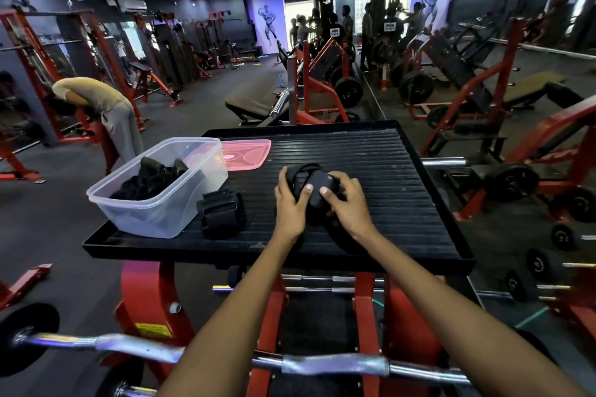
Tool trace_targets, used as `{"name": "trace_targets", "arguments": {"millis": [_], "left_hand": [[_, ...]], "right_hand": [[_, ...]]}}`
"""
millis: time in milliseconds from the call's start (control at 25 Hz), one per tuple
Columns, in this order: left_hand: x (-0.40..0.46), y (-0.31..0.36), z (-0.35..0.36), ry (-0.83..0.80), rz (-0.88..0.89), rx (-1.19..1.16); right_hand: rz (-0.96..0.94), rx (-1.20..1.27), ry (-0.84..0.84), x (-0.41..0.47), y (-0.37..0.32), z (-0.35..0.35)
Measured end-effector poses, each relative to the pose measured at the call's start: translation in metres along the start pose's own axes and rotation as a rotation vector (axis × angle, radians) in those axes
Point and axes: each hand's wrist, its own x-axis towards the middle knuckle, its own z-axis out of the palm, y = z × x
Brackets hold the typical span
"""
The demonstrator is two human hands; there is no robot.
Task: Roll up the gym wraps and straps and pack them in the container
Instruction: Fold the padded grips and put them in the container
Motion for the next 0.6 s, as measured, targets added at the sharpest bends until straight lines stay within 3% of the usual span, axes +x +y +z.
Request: {"name": "trace_targets", "arguments": {"millis": [160, 360, 520, 600], "left_hand": [[0.005, -0.004, -0.006, 0.09, -0.034, -0.168], [0.007, -0.005, -0.005, -0.081, -0.001, -0.165], [0.003, -0.006, -0.003, -0.203, -0.078, -0.213], [-0.001, -0.004, -0.002, -0.306, -0.062, -0.193]], "right_hand": [[-0.071, -0.039, -0.016, -0.004, -0.006, -0.001], [0.057, 0.207, -0.26, -0.002, -0.001, -0.001], [0.077, 0.054, -0.133, 0.003, 0.011, 0.001], [0.117, 0.105, -0.044, 0.005, 0.011, 0.001]]}}
